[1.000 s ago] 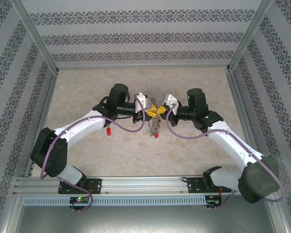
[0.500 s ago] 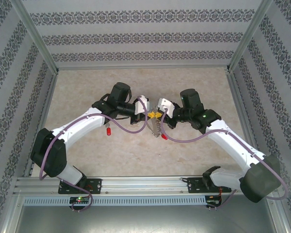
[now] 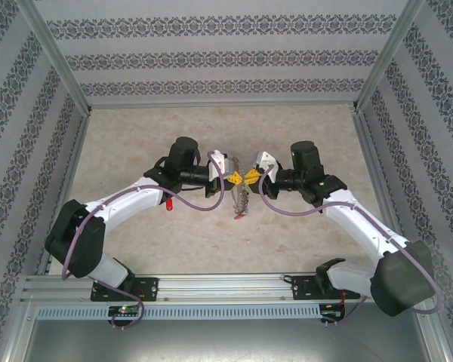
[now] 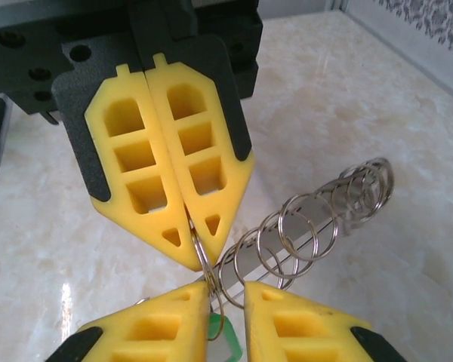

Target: Put the keys on the keyring

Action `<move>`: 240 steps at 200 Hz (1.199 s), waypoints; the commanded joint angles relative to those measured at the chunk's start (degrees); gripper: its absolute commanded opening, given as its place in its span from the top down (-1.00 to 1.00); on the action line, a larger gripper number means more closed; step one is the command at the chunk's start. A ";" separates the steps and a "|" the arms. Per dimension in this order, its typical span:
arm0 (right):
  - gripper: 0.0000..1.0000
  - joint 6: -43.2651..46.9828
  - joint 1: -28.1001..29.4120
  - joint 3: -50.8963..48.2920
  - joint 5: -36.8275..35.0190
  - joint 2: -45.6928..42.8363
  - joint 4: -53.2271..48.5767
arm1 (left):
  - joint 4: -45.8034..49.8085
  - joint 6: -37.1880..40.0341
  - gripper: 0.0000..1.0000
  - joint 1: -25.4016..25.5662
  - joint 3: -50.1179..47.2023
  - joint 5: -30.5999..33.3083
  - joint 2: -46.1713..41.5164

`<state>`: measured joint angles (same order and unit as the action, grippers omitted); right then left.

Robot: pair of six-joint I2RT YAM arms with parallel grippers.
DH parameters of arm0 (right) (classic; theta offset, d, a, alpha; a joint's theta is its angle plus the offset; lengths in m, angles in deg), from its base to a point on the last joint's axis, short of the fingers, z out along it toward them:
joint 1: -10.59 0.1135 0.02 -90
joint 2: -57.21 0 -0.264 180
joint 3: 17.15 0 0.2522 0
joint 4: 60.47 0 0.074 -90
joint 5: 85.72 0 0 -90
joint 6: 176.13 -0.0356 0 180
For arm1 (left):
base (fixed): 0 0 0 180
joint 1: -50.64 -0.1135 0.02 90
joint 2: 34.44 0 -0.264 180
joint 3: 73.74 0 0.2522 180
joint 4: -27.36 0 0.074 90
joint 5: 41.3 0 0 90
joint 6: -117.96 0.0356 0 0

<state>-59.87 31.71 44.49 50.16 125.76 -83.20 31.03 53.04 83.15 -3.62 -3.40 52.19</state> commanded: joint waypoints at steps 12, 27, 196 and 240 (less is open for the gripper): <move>0.64 -2.93 -1.85 -0.14 8.94 1.69 5.96 | -16.12 -8.33 1.00 -0.15 -0.62 -6.18 0.17; 0.62 -2.97 -2.09 0.18 9.52 2.64 5.77 | -18.79 -10.26 1.00 -0.14 -1.06 -6.70 0.40; 0.54 -7.85 -5.70 -2.79 6.53 -0.79 10.15 | -32.72 -19.37 1.00 -0.60 -4.51 -5.10 1.09; 0.29 -4.29 -5.72 -1.50 3.05 -5.38 4.55 | -25.22 -14.42 1.00 -0.63 -3.63 -1.94 0.43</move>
<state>-66.14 26.45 41.41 55.08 122.79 -75.77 3.88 35.21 82.52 -8.80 -6.42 53.17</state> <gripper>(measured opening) 0.343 0.057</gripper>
